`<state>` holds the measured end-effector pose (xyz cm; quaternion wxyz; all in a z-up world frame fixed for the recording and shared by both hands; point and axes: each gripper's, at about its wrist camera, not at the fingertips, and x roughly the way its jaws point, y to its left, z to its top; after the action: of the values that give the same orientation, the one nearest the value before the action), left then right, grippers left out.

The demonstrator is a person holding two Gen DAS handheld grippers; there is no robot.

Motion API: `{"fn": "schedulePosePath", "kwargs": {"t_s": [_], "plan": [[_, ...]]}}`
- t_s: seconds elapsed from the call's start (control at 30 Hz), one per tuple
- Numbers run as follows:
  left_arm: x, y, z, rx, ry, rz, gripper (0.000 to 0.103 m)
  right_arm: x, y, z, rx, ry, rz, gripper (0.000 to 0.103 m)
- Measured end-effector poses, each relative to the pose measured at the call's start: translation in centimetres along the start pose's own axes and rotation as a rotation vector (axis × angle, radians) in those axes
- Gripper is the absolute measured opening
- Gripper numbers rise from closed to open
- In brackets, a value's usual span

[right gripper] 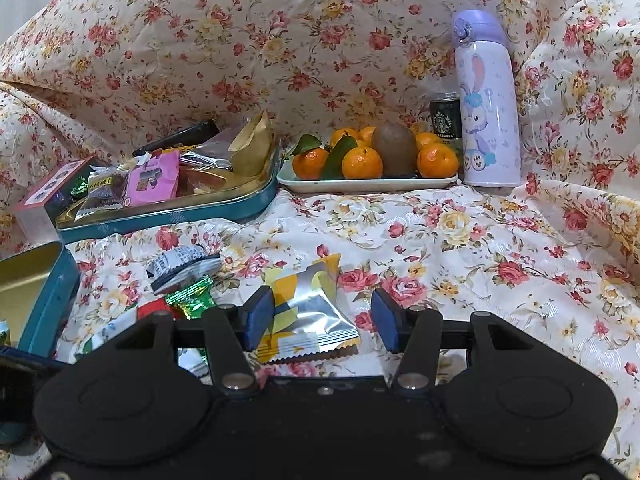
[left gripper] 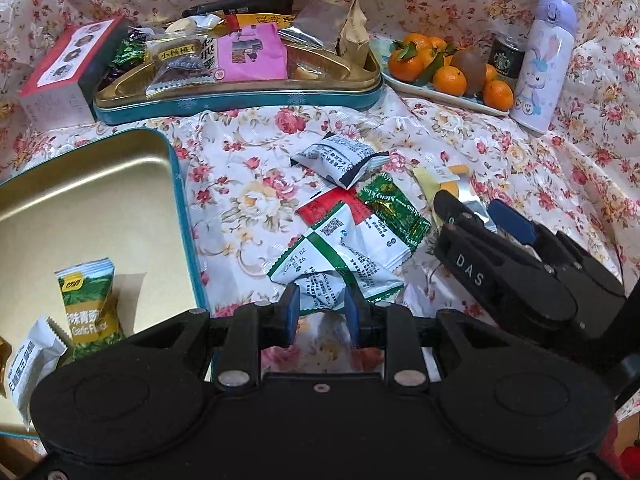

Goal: Organize snacks
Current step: 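Grasp the green-white packet with the left tool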

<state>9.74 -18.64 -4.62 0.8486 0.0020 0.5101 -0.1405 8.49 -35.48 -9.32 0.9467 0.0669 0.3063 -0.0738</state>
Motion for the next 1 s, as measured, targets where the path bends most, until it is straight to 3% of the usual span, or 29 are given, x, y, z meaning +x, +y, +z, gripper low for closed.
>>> {"fn": "schedulePosePath", "kwargs": {"t_s": [0.3, 0.5, 1.0], "plan": [[-0.4, 1.7, 1.4, -0.146, 0.009, -0.125, 0.034, 0.0, -0.1, 0.0, 0.004, 0.0, 0.001, 0.054], [-0.1, 1.5, 2.1, -0.142, 0.001, -0.103, 0.036, 0.1, -0.1, 0.0, 0.003, 0.001, 0.002, 0.054], [1.0, 0.9, 2.0, -0.143, 0.002, -0.062, 0.055, 0.1, -0.2, 0.0, 0.01, 0.0, 0.003, 0.054]]}}
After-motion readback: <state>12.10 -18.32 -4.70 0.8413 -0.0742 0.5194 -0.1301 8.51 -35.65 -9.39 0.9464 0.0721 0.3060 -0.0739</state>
